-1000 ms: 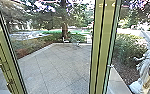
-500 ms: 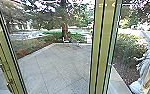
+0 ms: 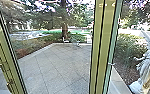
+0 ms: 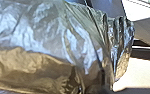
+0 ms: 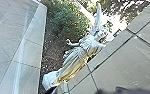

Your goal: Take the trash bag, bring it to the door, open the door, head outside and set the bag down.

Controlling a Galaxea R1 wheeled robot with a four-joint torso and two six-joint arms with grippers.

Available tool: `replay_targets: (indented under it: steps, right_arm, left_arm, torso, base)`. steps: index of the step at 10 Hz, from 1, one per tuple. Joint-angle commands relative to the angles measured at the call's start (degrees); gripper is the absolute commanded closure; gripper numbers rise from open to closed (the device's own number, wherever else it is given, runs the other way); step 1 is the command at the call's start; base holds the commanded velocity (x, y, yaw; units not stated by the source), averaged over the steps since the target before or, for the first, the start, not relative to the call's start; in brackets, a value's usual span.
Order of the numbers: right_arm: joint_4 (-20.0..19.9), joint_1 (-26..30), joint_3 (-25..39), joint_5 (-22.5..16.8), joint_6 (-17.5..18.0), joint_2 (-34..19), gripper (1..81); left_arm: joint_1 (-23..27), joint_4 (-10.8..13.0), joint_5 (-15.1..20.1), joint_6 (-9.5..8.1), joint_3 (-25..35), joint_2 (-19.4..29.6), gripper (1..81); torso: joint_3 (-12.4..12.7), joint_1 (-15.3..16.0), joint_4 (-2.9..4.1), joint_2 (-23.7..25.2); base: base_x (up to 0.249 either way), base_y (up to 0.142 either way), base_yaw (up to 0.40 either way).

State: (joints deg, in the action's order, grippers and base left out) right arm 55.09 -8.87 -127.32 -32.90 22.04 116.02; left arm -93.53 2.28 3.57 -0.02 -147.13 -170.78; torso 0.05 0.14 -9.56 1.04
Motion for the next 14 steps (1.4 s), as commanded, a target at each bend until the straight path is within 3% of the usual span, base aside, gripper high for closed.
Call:
replay_targets:
  steps: [1, 2, 3, 5, 10, 14]
  right_arm:
    - [2.74, 7.94, -1.43, -2.17, -0.6, -0.76, 1.0]
    - [2.74, 7.85, -2.05, -2.08, -0.95, -0.67, 1.0]
    - [2.74, 7.77, -2.13, -2.08, -1.03, -0.68, 1.0]
    - [4.49, 7.24, -3.97, -1.81, -1.12, -0.15, 1.0]
    - [10.56, 6.88, -18.03, 2.14, -1.12, 6.79, 1.0]
    - [12.67, 8.21, -20.77, 3.37, -1.12, 9.0, 1.0]
  left_arm:
    - [1.63, -0.7, 3.64, 0.2, 0.52, 0.17, 81.1]
    - [1.46, -0.7, 3.55, 0.2, 0.52, 0.17, 81.1]
    - [1.46, -0.7, 3.55, 0.2, 0.52, 0.26, 81.1]
    - [1.28, -0.79, 3.55, 0.2, 0.52, 0.26, 81.1]
    - [1.19, -0.79, 3.55, 0.2, 0.52, 0.17, 81.1]
    - [1.11, -0.79, 3.55, 0.2, 0.52, 0.17, 81.1]
  torso:
    - [1.41, 0.0, -2.21, 0.0]
    - [1.56, 0.0, -2.97, 0.0]
    - [0.42, 0.02, -0.92, 0.0]
    - [0.74, 0.02, -2.45, 0.0]
    - [0.77, 0.0, -2.52, 0.0]
    - [0.77, 0.0, -2.52, 0.0]
  base:
    - [0.0, 0.0, 0.0]
    - [0.0, 0.0, 0.0]
    - [0.0, 0.0, 0.0]
    - [0.0, 0.0, 0.0]
    - [0.0, 0.0, 0.0]
    - [0.0, 0.0, 0.0]
